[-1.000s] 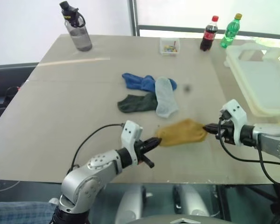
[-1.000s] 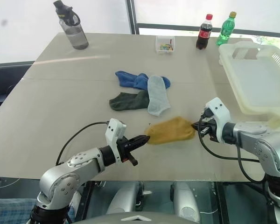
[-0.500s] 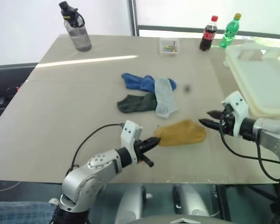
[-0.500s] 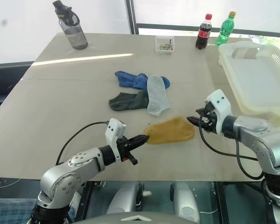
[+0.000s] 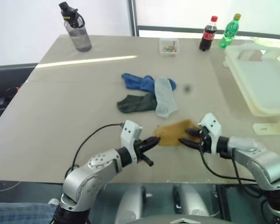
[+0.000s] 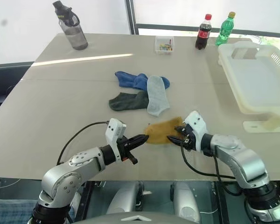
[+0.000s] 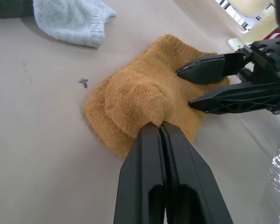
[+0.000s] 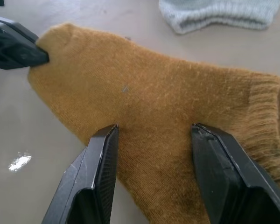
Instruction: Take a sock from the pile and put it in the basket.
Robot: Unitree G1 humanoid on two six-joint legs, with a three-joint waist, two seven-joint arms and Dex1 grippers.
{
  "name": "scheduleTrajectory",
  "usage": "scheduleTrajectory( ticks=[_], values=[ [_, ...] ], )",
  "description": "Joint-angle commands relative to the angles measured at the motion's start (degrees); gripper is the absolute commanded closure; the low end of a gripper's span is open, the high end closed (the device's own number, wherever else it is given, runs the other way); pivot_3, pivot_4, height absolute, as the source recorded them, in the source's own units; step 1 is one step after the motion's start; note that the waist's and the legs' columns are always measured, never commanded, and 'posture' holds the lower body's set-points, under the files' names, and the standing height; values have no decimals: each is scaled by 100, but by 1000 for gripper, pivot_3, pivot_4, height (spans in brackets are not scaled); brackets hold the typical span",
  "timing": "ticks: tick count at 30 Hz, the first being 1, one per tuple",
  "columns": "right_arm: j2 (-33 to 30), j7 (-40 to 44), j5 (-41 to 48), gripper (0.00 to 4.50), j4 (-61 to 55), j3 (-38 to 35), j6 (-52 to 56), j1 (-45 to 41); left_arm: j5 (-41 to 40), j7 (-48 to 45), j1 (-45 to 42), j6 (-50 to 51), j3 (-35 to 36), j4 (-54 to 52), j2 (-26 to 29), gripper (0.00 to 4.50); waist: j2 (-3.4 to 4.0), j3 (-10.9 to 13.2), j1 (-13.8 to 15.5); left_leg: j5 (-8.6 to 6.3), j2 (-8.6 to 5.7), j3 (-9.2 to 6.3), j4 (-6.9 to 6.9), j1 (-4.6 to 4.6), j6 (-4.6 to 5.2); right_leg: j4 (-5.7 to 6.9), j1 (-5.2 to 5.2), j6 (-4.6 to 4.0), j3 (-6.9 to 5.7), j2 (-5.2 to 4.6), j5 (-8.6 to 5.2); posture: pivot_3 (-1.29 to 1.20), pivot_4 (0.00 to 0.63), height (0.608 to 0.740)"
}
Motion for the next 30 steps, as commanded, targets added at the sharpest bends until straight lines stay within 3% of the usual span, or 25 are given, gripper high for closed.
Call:
scheduleTrajectory(
  ticks=[1, 6, 9, 12, 15, 17, 23, 30],
  values=[
    [18, -144, -142, 2004, 134, 58, 201, 11, 107, 108, -7, -197, 76, -75, -87, 4500, -2, -1, 2, 0, 0, 0, 0, 0, 0, 0, 0, 0, 0, 0, 0, 0, 150, 740],
    [84, -153, -97, 2004, -27, 139, 316, 85, 193, 42, -88, -279, 81, -11, -78, 4500, -6, -5, 1, 0, 0, 0, 1, 4, 0, 0, 4, 3, -1, 0, -1, 0, 150, 740],
    [136, -212, -93, 1962, -55, 141, 380, 115, 111, 88, -121, -73, 137, -12, -26, 3593, -6, -5, -3, 0, 2, 0, 0, 4, 0, 1, 4, 3, -1, 3, -1, 0, 150, 740],
    [168, -250, -86, 1962, -66, 136, 411, 101, -94, 116, -150, 222, 225, -37, 2, 2309, -10, -10, -5, 0, 2, -1, 0, 4, 0, 1, 4, 3, -1, 3, -1, 0, 150, 740],
    [189, -266, -95, 1962, -81, 145, 428, 98, -61, 113, -167, 216, 224, -114, 20, 728, -11, -11, -6, 0, 2, -2, 0, 5, 0, 1, 5, 6, -1, 3, -3, 0, 150, 740],
    [203, -274, -89, 1962, -103, 139, 445, 110, -7, 151, -135, 167, 257, -155, 9, 81, -11, -11, -6, 0, 2, -2, 0, 5, 0, 1, 5, 6, -1, 3, -3, 0, 150, 740],
    [236, -301, -70, 1962, -165, 148, 498, 130, -256, 685, -175, 677, 708, 201, -379, 81, -13, -14, -6, 0, 2, -8, 0, 5, 0, 1, 5, 3, -1, 3, -1, 0, 150, 740],
    [284, -321, -41, 1962, -210, 156, 584, 77, -1311, 1711, -793, 2270, 1590, 1331, -1651, 81, -25, -83, 6, 0, -1, -10, 8, 11, 1, 5, 16, 21, -11, 4, -11, 0, 150, 740]
  ],
)
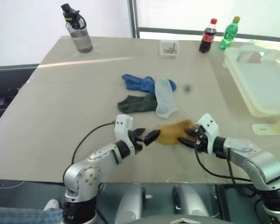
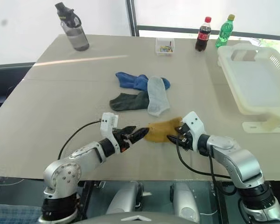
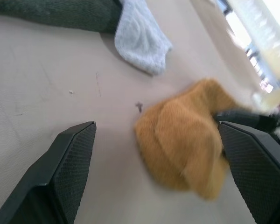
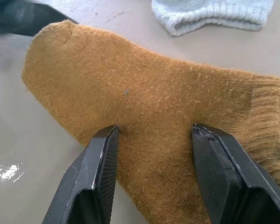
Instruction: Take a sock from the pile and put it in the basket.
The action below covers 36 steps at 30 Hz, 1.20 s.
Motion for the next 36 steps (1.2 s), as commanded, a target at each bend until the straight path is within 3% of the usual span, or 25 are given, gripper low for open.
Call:
scheduleTrajectory(
  ticks=[1, 17, 31, 36],
  values=[
    [59, 0, 24, 1962, -35, 127, 158, 48, -405, 351, -193, 846, 222, 735, -327, 81, 18, -39, 10, 0, -1, 1, 0, 0, 0, 0, 2, 0, -1, 0, 0, 0, 150, 740],
    [299, -132, -124, 1962, 8, 121, 130, -65, -1849, -32, -1115, 2517, 1037, 2071, -352, 81, 19, -69, -6, 0, -6, -2, 1, 4, 0, -2, 10, -2, -4, -1, -1, 0, 150, 740],
    [487, -288, -208, 1962, -92, 94, 126, -8, -3164, -394, -1858, 2143, 1457, 2990, -710, 81, 10, -62, -13, 0, -4, -1, -1, -8, -1, -2, -7, -20, -2, 0, 10, 0, 150, 740],
    [488, -300, -167, 1962, -199, 53, 156, -53, -2909, -457, -1899, 1981, 1127, 3183, -639, 81, 10, -61, -13, 0, -6, -1, -5, -10, -1, -3, -9, -23, 3, -2, 12, 0, 150, 740]
  ],
)
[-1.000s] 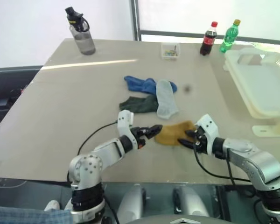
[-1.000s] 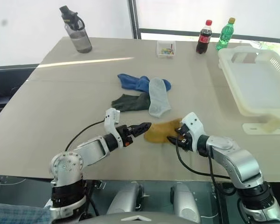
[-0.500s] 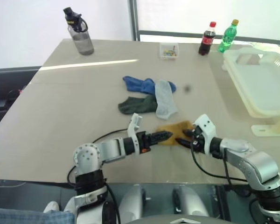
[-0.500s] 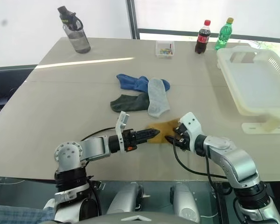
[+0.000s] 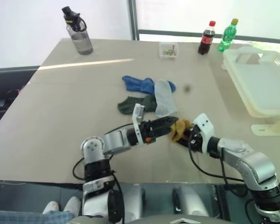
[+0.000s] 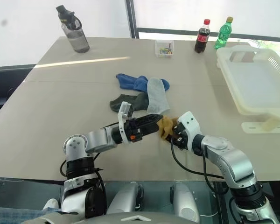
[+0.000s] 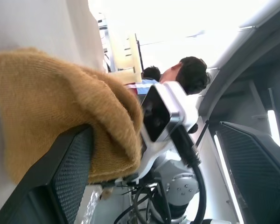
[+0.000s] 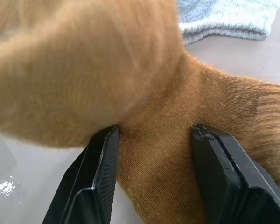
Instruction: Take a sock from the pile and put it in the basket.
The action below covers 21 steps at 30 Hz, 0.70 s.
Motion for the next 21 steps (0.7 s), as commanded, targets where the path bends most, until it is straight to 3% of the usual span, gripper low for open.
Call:
scheduleTrajectory(
  ticks=[1, 8, 12, 15, 17, 21],
  values=[
    [9, -22, 64, 1962, -238, -13, 78, -16, -4, -206, -58, -188, -199, 91, -43, 81, -2, 2, 2, 0, -1, 1, -1, -1, 0, -1, 0, 0, 0, 0, 0, 0, 150, 740],
    [70, -379, 694, 1962, -831, -830, 1151, -119, 106, -378, -127, -435, -415, 355, -150, 81, -3, 8, 20, 0, -1, -2, -2, -6, 0, -3, -2, -1, -2, -2, 0, 0, 150, 740],
    [-536, -182, 1050, 1962, -1268, -1419, 1652, -157, 149, -450, -162, -551, -469, 518, -193, 81, -1, 12, 41, 0, -11, -8, -3, -9, 0, -7, -2, -1, -1, -13, 1, 0, 150, 740],
    [-1007, -49, 1163, 1087, -1386, -1738, 1732, -60, 251, -549, -179, -617, -541, 623, -174, 0, -2, 14, 42, 0, -14, -6, -5, -11, 0, -13, -2, -1, -2, -16, 0, 0, 150, 740],
    [-1206, 20, 1228, 103, -1405, -1893, 1721, 20, 336, -634, -193, -661, -601, 697, -159, 0, -3, 14, 40, 0, -15, -4, -10, -10, 0, -16, -2, -1, -4, -16, 0, 0, 150, 740],
    [-1256, 26, 1573, 40, -1438, -2446, 1858, 176, 545, -809, -285, -734, -715, 907, -174, 0, -4, 15, 48, 0, -15, -1, -24, -9, 0, -20, -3, -3, -8, -14, -2, 0, 150, 740]
  ],
)
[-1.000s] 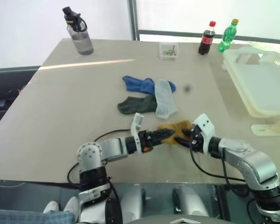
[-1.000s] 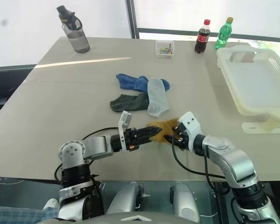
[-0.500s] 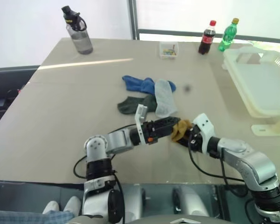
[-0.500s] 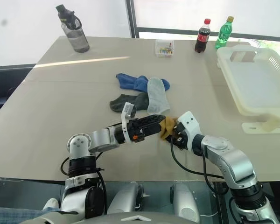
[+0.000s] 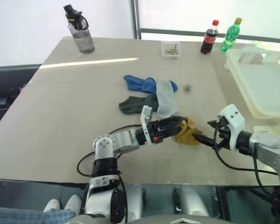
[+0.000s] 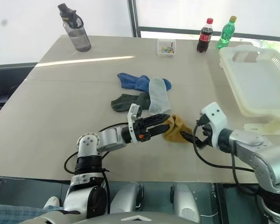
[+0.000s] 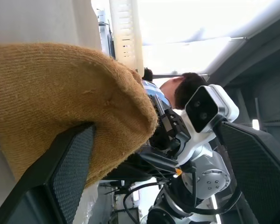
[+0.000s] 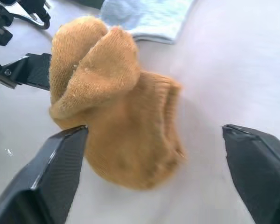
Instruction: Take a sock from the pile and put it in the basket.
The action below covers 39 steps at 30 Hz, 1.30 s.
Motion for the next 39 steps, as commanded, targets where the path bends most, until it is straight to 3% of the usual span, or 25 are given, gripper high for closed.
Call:
scheduleTrajectory(
  ticks=[1, 5, 12, 22, 29, 39],
  values=[
    [-1, 60, 489, 40, -293, -680, 169, 114, 139, -281, -182, -104, -161, 205, -45, 0, 0, 0, 12, 0, 0, -1, -1, -1, 0, -2, 0, 0, -1, 0, 0, 0, 150, 740],
    [380, -267, 1012, 40, -452, -798, 508, -26, 315, -498, -278, -145, -247, 417, -67, 0, 0, 0, 5, 0, -2, 0, -8, -2, 0, -11, 1, 1, 2, -1, 1, 0, 150, 740],
    [1567, -1374, 856, 40, -75, -469, 690, -425, 542, -878, -305, -39, -408, 535, -64, 0, 3, 1, -6, 0, 0, -3, -11, 0, 0, -11, 0, 2, 0, 0, 0, 0, 150, 740],
    [1748, -1753, 182, 40, 511, 109, 422, 135, 716, -1168, -230, 5, -431, 346, 52, 0, 7, 1, -13, 0, -3, -1, -19, -2, 0, -17, 1, 3, 0, -1, 0, 0, 150, 740],
    [1549, -1576, -6, 40, 788, 495, -9, 463, 592, -1754, -97, 133, -758, -634, 704, 0, 9, 1, -64, 0, 6, -3, -21, 7, 0, -12, 0, 4, 6, 5, 0, 0, 150, 740],
    [1593, -1628, -72, 40, 1134, 648, -348, 337, 950, -2470, 308, -87, -1362, -2014, 2131, 0, 7, -1, -13, 0, 17, -9, -18, 10, 0, -14, 1, 4, 6, -5, 0, 0, 150, 740]
  ],
)
